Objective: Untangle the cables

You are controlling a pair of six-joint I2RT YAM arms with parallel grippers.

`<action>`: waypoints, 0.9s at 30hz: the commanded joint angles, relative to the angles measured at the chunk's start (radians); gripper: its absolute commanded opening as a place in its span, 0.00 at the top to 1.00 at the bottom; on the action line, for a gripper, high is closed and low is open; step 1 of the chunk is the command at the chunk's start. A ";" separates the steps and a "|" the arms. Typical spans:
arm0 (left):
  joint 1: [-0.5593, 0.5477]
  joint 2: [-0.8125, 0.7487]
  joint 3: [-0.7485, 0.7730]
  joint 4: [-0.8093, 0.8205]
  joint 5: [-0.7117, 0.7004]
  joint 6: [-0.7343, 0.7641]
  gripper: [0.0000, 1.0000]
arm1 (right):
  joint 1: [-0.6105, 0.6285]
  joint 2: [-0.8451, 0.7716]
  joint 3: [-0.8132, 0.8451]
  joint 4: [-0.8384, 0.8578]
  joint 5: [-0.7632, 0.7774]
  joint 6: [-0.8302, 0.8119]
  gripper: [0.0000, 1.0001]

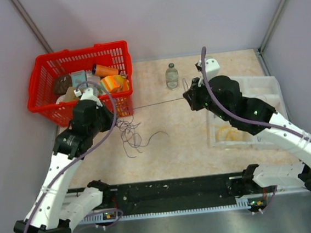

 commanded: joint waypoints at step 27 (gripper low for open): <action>-0.001 -0.048 0.099 -0.036 0.127 0.003 1.00 | -0.151 0.152 -0.074 0.266 -0.824 -0.015 0.32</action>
